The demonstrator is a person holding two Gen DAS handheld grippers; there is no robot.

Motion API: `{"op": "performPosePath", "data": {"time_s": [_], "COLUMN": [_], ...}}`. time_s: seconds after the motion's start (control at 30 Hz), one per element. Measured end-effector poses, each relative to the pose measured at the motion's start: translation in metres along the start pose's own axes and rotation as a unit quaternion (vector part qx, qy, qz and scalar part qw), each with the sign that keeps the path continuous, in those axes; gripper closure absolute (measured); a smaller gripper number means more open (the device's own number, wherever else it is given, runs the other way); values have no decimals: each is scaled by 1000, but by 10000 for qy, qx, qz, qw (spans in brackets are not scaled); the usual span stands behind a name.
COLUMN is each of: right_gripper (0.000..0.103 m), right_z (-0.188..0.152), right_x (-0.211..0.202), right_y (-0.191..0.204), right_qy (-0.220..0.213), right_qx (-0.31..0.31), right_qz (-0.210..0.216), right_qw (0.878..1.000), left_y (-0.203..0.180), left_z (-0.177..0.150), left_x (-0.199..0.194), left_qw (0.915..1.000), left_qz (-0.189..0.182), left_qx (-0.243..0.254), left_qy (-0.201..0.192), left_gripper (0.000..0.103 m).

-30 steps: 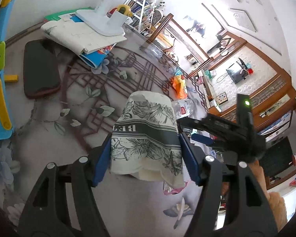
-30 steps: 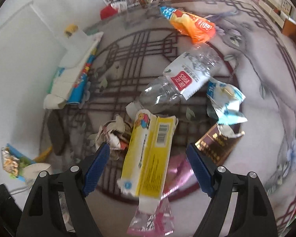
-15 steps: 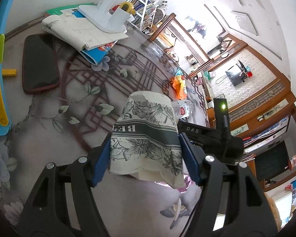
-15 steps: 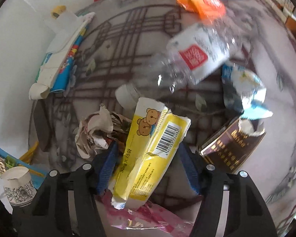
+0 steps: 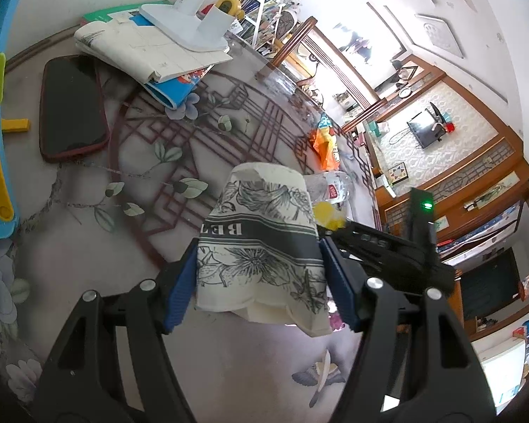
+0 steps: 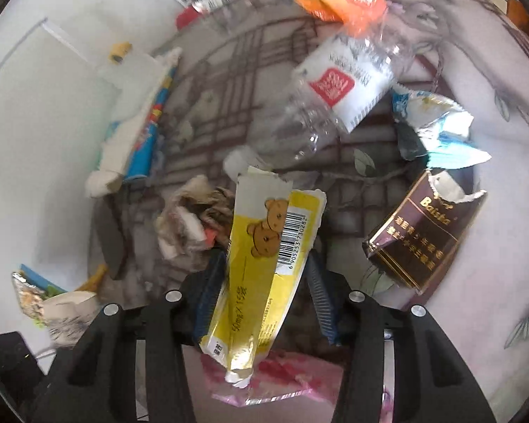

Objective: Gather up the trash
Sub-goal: 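Carry the yellow carton and the paper cup to the red bin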

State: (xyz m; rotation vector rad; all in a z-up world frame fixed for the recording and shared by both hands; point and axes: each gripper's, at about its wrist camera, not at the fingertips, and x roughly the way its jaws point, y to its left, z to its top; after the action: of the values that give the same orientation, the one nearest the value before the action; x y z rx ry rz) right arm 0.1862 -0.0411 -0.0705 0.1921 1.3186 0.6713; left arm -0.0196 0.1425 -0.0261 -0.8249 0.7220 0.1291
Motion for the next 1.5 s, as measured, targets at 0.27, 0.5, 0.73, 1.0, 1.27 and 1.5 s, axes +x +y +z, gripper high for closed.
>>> {"op": "performPosePath", "data": {"time_s": [0.27, 0.5, 0.73, 1.0, 1.27, 1.5], "right_gripper": [58, 58, 58, 58, 58, 57], "right_z": [-20, -51, -92, -118, -135, -146], "right_x": [-60, -114, -163, -179, -177, -203], "right_y": [-6, -22, -47, -82, -119, -146], "right_qy": [-760, -1285, -1655, -1917, -2062, -2371], "right_qx": [-144, -75, -387, -741, -577, -366], "right_qz": [157, 402, 141, -183, -241, -416], "right_qw": [9969, 9909, 9854, 9785, 9765, 9699], "left_y": [-10, -31, -46, -64, -92, -151], "left_z": [-5, -14, -23, -39, -77, -101], "left_x": [1, 2, 3, 8, 5, 10], "left_qw": [9994, 9962, 9912, 9811, 9724, 9657], "left_qz": [126, 13, 109, 439, 609, 263], "left_qx": [326, 862, 1303, 1855, 2173, 2489], "left_qy": [-79, -139, -223, -335, -590, -694], "left_gripper": [39, 39, 39, 39, 39, 39]}}
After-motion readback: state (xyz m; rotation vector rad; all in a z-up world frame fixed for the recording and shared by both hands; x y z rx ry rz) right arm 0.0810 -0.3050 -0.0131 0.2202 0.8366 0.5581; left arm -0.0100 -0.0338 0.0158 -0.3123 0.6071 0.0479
